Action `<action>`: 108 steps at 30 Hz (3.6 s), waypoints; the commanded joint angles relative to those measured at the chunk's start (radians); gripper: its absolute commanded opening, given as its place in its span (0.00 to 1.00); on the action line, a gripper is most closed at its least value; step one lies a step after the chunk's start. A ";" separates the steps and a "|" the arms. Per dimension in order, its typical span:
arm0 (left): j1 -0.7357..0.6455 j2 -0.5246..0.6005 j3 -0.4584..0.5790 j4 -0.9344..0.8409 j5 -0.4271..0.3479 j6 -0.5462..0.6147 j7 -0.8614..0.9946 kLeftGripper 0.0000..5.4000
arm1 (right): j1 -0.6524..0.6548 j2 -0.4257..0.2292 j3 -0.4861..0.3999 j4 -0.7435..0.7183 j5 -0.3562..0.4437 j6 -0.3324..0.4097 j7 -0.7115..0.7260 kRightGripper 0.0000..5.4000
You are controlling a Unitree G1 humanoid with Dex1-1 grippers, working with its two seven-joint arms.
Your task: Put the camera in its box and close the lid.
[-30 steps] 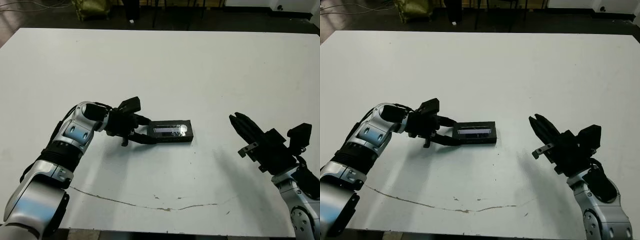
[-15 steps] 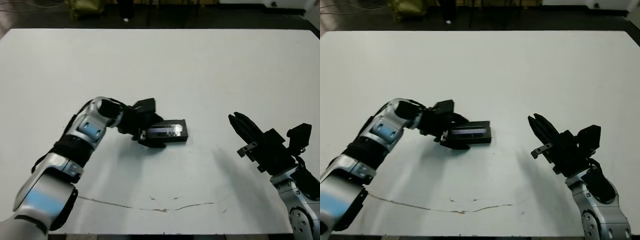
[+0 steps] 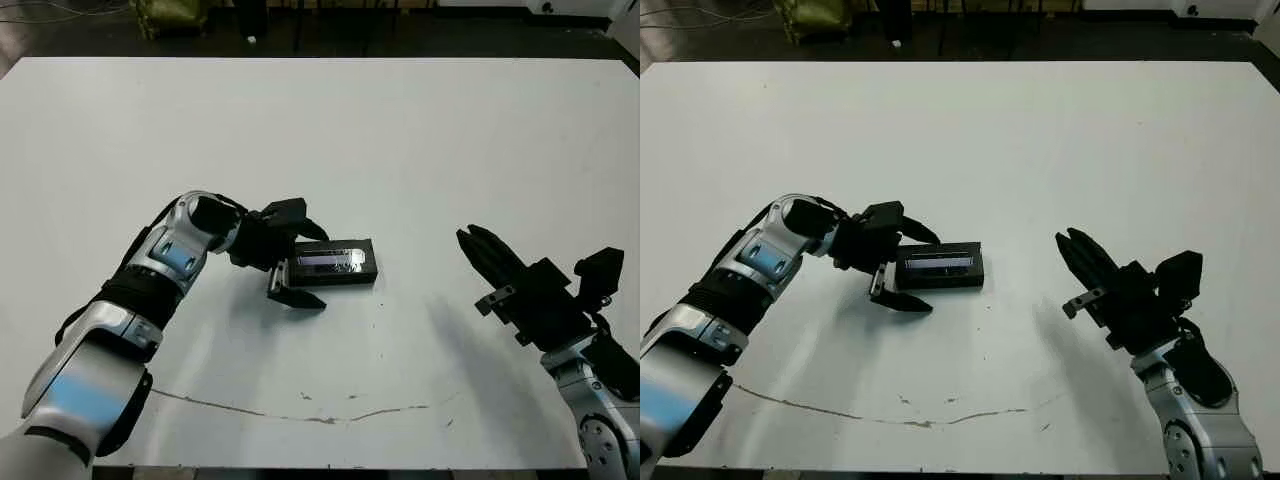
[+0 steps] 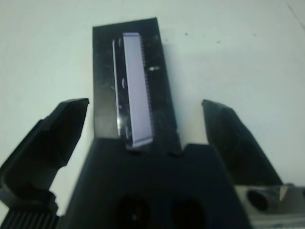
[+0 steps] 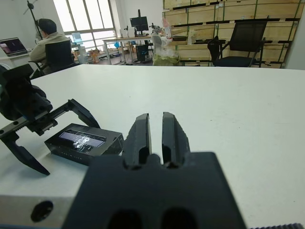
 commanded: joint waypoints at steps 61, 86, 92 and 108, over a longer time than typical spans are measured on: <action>0.530 -0.271 0.090 -0.816 -0.026 0.454 0.974 0.01 | 0.016 -0.011 0.007 0.001 -0.048 0.007 -0.022 0.00; 0.476 -0.182 0.026 -0.658 -0.011 0.696 0.904 0.01 | 0.017 0.002 0.001 0.014 -0.030 -0.003 -0.005 0.00; 0.504 -0.178 0.046 -0.690 -0.034 0.705 0.907 0.01 | 0.015 0.003 0.005 0.034 -0.042 -0.033 0.005 0.00; 0.661 -0.229 0.330 -1.069 -0.183 0.506 1.043 0.01 | 0.003 0.007 -0.008 0.059 -0.041 -0.054 0.005 0.00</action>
